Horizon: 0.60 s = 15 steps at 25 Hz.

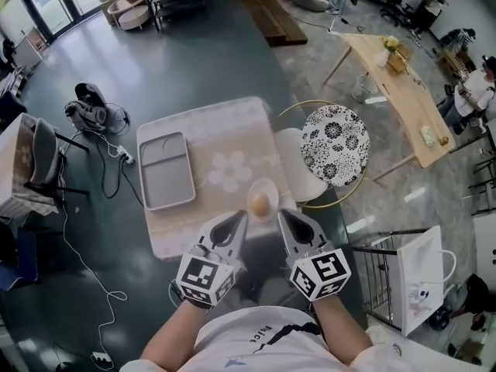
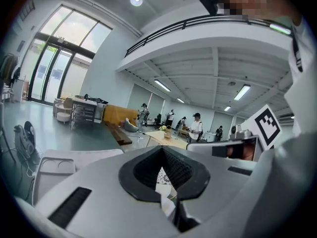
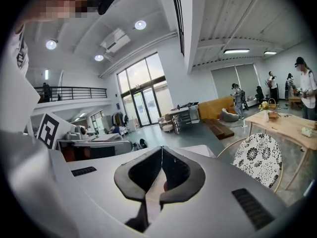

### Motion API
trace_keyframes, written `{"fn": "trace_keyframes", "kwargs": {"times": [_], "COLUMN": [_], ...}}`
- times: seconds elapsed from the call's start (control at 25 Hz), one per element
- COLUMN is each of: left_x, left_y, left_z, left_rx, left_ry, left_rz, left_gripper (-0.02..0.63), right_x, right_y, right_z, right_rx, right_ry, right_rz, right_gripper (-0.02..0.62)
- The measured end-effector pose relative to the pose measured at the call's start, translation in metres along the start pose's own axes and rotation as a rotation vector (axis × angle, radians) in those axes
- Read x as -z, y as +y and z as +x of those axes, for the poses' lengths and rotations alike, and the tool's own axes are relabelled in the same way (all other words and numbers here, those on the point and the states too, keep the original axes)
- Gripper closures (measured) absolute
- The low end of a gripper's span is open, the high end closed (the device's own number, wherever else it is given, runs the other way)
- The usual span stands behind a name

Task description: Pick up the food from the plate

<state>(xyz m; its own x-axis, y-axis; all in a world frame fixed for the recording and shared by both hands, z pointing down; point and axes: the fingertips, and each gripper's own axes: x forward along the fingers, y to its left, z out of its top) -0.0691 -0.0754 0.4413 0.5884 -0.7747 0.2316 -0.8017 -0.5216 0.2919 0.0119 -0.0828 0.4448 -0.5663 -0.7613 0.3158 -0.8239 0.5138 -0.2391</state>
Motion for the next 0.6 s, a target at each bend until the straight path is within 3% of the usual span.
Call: {"fn": "trace_keyframes", "kwargs": {"times": [0.32, 0.44, 0.6], "left_x": [0.023, 0.034, 0.051], "left_y": [0.025, 0.029, 0.036], "left_z": [0.028, 0.039, 0.053], "left_rx": [0.033, 0.042, 0.041], "left_ry": [0.038, 0.053, 0.078], "left_rz": [-0.003, -0.001, 0.019], "left_gripper": [0.600, 0.600, 0.600], "right_x": [0.036, 0.054, 0.084], "right_y": [-0.012, -0.018, -0.031], "right_z": [0.034, 0.046, 0.059], "right_rx": [0.021, 0.027, 0.040], "right_ry": [0.062, 0.098, 0.148], "right_rz": [0.020, 0.022, 0.052], "right_gripper": [0.577, 0.495, 0.463]}}
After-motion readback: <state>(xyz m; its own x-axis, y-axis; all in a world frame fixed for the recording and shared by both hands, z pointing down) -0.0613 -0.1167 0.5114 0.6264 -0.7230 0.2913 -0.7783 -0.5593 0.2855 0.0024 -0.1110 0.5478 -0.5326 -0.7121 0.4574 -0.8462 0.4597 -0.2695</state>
